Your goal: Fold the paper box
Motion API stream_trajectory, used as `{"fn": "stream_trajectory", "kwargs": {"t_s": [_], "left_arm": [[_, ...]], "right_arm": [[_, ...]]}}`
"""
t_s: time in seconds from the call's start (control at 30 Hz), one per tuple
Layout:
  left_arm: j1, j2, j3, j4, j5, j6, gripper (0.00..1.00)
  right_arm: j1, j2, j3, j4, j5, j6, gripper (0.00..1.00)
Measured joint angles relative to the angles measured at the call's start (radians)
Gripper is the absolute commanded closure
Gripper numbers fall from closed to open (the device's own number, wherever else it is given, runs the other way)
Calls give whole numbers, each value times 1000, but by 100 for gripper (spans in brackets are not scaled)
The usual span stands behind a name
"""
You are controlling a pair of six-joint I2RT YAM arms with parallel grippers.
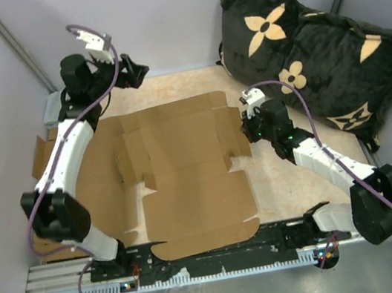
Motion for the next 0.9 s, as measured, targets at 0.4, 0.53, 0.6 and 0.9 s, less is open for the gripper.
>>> {"fn": "stream_trajectory", "kwargs": {"t_s": [0.4,0.53,0.6,0.9], "left_arm": [[0,304,210,-189,379,169,13],[-5,328,210,-218,407,187,14],[-10,335,210,-237,408,200,13],[-62,365,202,-253,321,251,14]], "right_arm": [[0,-55,-2,-27,-45,-37,100],[0,-69,-2,-45,-53,-54,100],[0,-70,-1,-53,-56,-58,100],[0,-73,15,-81,-85,-72,100]]}}
